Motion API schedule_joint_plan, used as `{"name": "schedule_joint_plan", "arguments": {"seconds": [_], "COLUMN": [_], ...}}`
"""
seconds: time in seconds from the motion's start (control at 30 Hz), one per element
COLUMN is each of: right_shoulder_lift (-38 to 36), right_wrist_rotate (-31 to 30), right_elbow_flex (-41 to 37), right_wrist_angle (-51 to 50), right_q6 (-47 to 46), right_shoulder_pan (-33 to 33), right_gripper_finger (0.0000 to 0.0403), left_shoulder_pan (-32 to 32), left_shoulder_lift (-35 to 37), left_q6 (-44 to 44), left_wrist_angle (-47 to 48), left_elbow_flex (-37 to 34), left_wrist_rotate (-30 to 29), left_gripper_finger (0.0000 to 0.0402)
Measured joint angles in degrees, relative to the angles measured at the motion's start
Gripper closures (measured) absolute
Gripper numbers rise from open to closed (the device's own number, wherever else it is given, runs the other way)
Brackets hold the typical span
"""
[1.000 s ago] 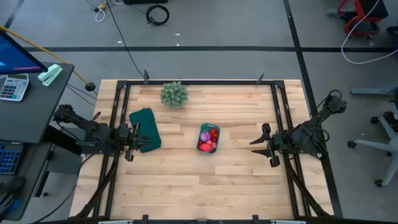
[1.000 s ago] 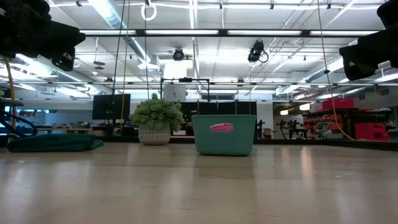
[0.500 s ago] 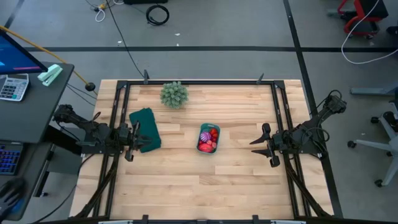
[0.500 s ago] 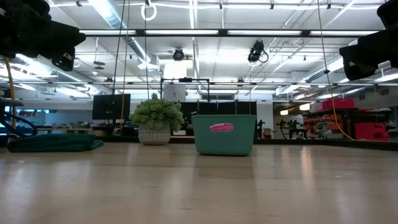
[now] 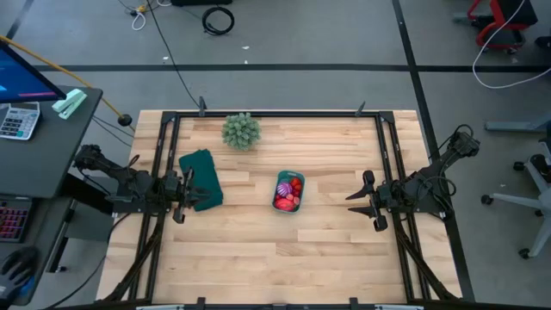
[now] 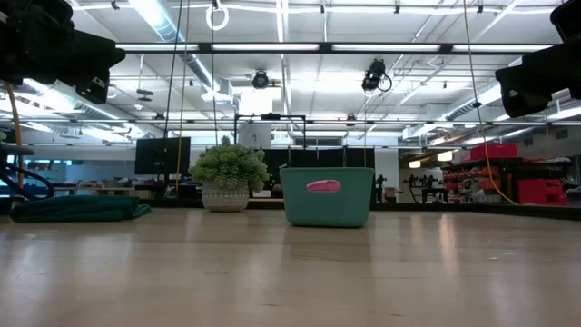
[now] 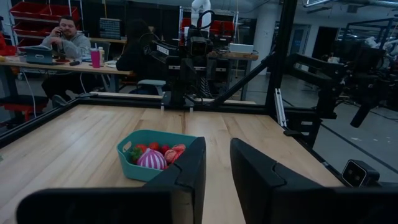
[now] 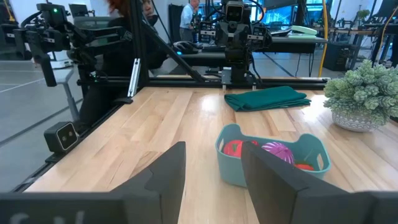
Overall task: Pick and placing Produce into tupperware
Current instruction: Return to Home Position
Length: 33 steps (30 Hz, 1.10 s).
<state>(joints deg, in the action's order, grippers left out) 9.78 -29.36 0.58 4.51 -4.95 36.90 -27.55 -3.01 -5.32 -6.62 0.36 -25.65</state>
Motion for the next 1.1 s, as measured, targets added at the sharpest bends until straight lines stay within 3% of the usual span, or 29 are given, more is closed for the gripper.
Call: {"name": "schedule_joint_plan", "arguments": {"seconds": [1.1], "right_shoulder_lift": [-0.01], "right_wrist_rotate": [0.02], "right_elbow_flex": [0.0], "right_wrist_angle": [-0.02], "right_q6": [0.01], "right_shoulder_pan": [-0.01], "right_gripper_finger": [0.0238], "left_shoulder_pan": [-0.02], "left_shoulder_lift": [0.0], "left_q6": [0.02], "left_wrist_angle": [-0.02], "left_elbow_flex": [0.0], "left_wrist_rotate": [0.0], "left_gripper_finger": [0.0323]}}
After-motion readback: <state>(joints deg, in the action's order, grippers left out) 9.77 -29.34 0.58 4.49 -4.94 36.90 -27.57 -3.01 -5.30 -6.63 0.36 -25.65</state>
